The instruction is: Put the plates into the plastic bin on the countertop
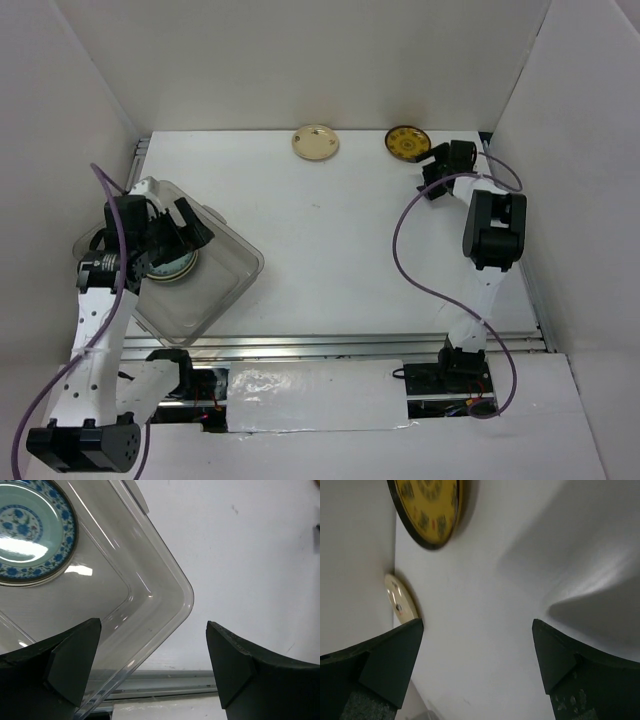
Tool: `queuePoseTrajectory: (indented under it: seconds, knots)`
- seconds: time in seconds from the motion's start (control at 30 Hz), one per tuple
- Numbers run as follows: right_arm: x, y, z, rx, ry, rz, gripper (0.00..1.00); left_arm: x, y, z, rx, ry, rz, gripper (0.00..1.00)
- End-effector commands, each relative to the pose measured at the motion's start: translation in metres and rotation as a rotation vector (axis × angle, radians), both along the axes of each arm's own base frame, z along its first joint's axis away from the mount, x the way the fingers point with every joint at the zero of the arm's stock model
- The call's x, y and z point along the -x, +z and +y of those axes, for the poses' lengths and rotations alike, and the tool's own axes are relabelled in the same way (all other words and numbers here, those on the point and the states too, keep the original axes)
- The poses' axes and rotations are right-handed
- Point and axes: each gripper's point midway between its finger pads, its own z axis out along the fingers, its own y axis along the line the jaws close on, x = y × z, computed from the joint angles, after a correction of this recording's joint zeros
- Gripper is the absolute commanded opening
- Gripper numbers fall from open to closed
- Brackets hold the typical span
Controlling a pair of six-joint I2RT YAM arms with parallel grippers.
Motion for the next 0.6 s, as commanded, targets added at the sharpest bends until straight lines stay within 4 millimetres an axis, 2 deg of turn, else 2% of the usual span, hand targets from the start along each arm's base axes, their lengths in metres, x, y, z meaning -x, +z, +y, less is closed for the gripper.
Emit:
queuePoseTrajectory:
  seconds: [0.0, 0.03, 0.07, 0.1, 0.13, 0.17, 0.2, 0.23, 0.27, 0.3, 0.33, 0.57]
  knots:
    - [-0.032, 0.004, -0.028, -0.008, -0.158, 0.014, 0.96, -0.004, 0.003, -0.011, -0.039, -0.065, -0.014, 0.99]
    - [-0.046, 0.017, -0.033, -0.007, -0.182, -0.011, 0.95, -0.004, 0.000, -0.010, -0.047, -0.056, -0.005, 0.99]
    - [-0.051, -0.003, -0.037, -0.007, -0.198, 0.025, 0.93, -0.005, -0.002, -0.008, -0.061, -0.046, 0.009, 0.99]
    - [-0.062, 0.004, -0.039, -0.019, -0.206, 0.014, 0.88, -0.008, -0.001, -0.009, -0.061, -0.052, -0.001, 0.99]
    - [-0.065, -0.014, -0.037, -0.028, -0.205, 0.045, 0.86, -0.008, -0.002, -0.011, -0.054, -0.058, 0.000, 0.99]
    - [-0.070, -0.018, -0.036, -0.040, -0.199, 0.050, 0.83, -0.008, -0.004, -0.014, -0.044, -0.070, 0.006, 0.99]
    - [-0.081, -0.005, -0.037, -0.046, -0.198, 0.030, 0.75, -0.009, -0.003, -0.017, -0.041, -0.083, 0.000, 0.99]
    - [-0.082, -0.024, -0.038, -0.049, -0.207, 0.069, 0.72, -0.011, -0.002, -0.018, -0.046, -0.088, -0.008, 0.99]
    - [-0.083, -0.028, -0.037, -0.049, -0.205, 0.087, 0.69, -0.013, -0.003, -0.013, -0.072, -0.069, 0.003, 0.99]
    - [-0.094, -0.016, -0.036, -0.051, -0.201, 0.056, 0.64, -0.013, -0.003, -0.010, -0.094, -0.064, 0.008, 0.99]
    - [-0.094, -0.031, -0.037, -0.054, -0.205, 0.089, 0.62, -0.014, 0.002, -0.007, -0.105, -0.056, 0.002, 0.99]
    - [-0.099, -0.034, -0.038, -0.053, -0.219, 0.098, 0.47, -0.016, 0.010, -0.004, -0.121, -0.054, -0.015, 0.99]
